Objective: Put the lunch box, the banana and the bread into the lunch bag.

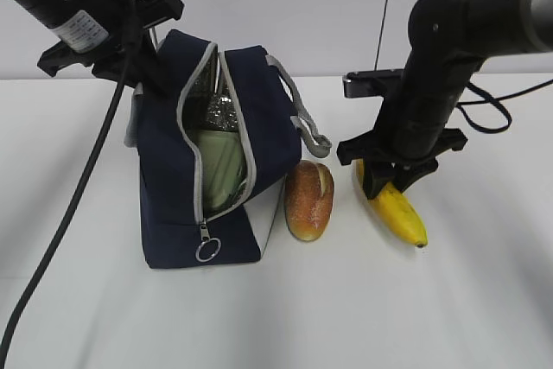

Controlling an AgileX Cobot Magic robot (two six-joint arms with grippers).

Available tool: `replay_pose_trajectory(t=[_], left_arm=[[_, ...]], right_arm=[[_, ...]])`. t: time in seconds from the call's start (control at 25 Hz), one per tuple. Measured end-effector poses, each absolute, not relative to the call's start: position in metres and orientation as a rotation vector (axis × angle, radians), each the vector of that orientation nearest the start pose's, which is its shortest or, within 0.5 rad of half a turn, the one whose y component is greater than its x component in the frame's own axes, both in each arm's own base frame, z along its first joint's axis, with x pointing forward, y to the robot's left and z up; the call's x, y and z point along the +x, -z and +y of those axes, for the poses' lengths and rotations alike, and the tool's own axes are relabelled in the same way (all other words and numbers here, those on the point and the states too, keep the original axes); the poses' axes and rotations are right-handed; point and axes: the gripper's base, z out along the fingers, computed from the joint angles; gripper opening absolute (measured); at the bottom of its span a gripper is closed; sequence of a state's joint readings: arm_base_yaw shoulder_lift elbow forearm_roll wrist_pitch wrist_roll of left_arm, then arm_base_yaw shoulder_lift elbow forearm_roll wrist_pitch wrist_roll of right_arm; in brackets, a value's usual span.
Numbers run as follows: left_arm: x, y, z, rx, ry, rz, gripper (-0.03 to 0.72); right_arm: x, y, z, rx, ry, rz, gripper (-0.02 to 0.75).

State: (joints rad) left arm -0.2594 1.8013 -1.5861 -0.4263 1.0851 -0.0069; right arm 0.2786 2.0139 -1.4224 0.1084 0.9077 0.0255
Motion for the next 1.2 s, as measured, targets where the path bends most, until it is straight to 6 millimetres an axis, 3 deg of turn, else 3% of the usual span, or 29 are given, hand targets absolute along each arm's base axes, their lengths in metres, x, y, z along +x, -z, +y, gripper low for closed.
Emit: replay_pose_trajectory(t=[0.12, 0.36, 0.48, 0.64, 0.92, 1.2], left_arm=[[0.365, -0.301, -0.131, 0.166, 0.642, 2.771, 0.001], [0.365, -0.301, -0.131, 0.166, 0.642, 2.771, 0.001], [0.365, -0.301, -0.131, 0.166, 0.642, 2.771, 0.001], [0.365, -0.301, -0.131, 0.166, 0.642, 2.771, 0.001], [0.365, -0.301, -0.131, 0.166, 0.642, 2.771, 0.001], [0.365, -0.301, -0.131, 0.166, 0.642, 2.771, 0.001]], right_arm=[[0.391, -0.193, 0.116, -0.318, -0.117, 2.963, 0.281], [0.390, -0.261, 0.113, -0.308, -0.087, 2.839, 0.281], [0.377, -0.297, 0.115, -0.323, -0.195, 2.754, 0.281], [0.359, -0.327, 0.126, -0.427, -0.425, 2.663, 0.281], [0.346, -0.345, 0.151, -0.582, -0.855, 2.530, 0.281], [0.355, -0.326, 0.173, -0.645, -1.217, 2.470, 0.281]])
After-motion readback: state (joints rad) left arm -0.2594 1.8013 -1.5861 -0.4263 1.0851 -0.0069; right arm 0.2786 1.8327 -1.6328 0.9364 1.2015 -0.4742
